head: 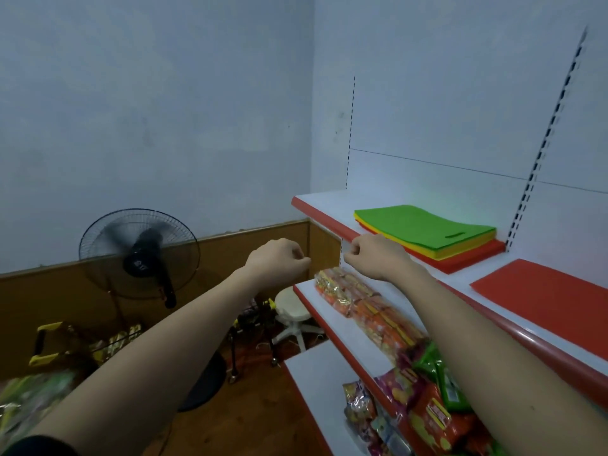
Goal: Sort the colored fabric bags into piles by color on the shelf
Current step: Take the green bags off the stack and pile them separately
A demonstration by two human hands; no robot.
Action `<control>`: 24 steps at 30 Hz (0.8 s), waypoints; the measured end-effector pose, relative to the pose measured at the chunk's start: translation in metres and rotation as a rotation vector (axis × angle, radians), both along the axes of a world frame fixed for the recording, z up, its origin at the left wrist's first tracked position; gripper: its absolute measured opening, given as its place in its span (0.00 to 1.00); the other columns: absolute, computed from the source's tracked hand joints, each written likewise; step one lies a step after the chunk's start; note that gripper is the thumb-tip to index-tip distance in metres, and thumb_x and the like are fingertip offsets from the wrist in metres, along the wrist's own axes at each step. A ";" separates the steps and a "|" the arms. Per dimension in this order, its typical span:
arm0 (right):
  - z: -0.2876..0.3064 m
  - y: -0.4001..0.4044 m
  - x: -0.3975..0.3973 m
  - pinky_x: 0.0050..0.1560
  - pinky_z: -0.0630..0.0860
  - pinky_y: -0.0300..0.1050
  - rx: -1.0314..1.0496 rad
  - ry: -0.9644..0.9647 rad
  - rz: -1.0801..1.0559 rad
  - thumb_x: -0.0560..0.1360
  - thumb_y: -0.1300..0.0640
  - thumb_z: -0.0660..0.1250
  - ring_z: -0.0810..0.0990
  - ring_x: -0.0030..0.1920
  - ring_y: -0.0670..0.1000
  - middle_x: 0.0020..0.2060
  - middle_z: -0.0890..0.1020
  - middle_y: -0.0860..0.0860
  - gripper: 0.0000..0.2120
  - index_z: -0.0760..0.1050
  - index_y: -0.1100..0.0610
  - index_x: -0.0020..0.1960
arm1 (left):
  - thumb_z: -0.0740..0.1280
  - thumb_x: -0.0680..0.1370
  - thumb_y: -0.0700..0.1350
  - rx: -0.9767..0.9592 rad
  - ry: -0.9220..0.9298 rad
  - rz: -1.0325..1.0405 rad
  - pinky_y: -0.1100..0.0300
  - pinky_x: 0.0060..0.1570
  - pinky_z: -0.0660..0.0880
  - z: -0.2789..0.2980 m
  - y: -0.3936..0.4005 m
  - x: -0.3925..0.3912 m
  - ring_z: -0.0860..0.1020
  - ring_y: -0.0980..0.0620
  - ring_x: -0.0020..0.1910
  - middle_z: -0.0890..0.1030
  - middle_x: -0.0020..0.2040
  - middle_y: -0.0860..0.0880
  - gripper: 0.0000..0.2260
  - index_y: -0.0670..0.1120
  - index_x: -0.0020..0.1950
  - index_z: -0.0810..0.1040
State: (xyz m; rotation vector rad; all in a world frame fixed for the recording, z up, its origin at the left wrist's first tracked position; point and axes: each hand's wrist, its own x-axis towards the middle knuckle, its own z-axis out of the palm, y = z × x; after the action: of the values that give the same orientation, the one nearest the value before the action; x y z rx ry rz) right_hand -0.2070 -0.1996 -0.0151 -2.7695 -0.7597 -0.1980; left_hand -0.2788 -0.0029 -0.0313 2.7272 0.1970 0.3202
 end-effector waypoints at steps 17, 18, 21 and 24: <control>-0.022 0.042 0.149 0.41 0.73 0.47 0.173 -0.160 -0.513 0.77 0.49 0.60 0.78 0.45 0.58 0.41 0.80 0.54 0.10 0.75 0.54 0.42 | 0.64 0.80 0.52 -0.249 -0.192 -0.376 0.61 0.40 0.78 -0.009 0.087 0.231 0.79 0.57 0.43 0.81 0.45 0.53 0.09 0.48 0.53 0.80; -0.025 0.041 0.153 0.40 0.72 0.47 0.207 -0.185 -0.559 0.77 0.50 0.60 0.78 0.44 0.58 0.40 0.80 0.53 0.10 0.75 0.54 0.44 | 0.64 0.80 0.51 -0.250 -0.185 -0.399 0.62 0.38 0.76 -0.012 0.089 0.241 0.79 0.57 0.43 0.81 0.44 0.54 0.08 0.49 0.52 0.80; -0.035 0.030 0.159 0.39 0.73 0.49 0.361 -0.275 -0.679 0.79 0.50 0.60 0.77 0.40 0.58 0.37 0.78 0.52 0.09 0.74 0.54 0.48 | 0.64 0.79 0.49 -0.303 -0.156 -0.449 0.56 0.42 0.79 -0.023 0.086 0.275 0.79 0.55 0.43 0.81 0.45 0.54 0.07 0.49 0.52 0.80; -0.039 0.010 0.163 0.37 0.72 0.47 0.501 -0.393 -0.842 0.80 0.51 0.60 0.76 0.39 0.54 0.39 0.78 0.51 0.08 0.74 0.55 0.51 | 0.64 0.78 0.46 -0.352 -0.121 -0.438 0.54 0.43 0.77 -0.030 0.073 0.312 0.79 0.53 0.40 0.81 0.45 0.51 0.07 0.49 0.52 0.80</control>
State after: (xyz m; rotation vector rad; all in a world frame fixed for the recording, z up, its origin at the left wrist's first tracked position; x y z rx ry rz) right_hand -0.0445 -0.1899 -0.0540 -2.3908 0.4028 -0.9543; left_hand 0.0333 0.0698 -0.0616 2.3130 -0.3426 0.2902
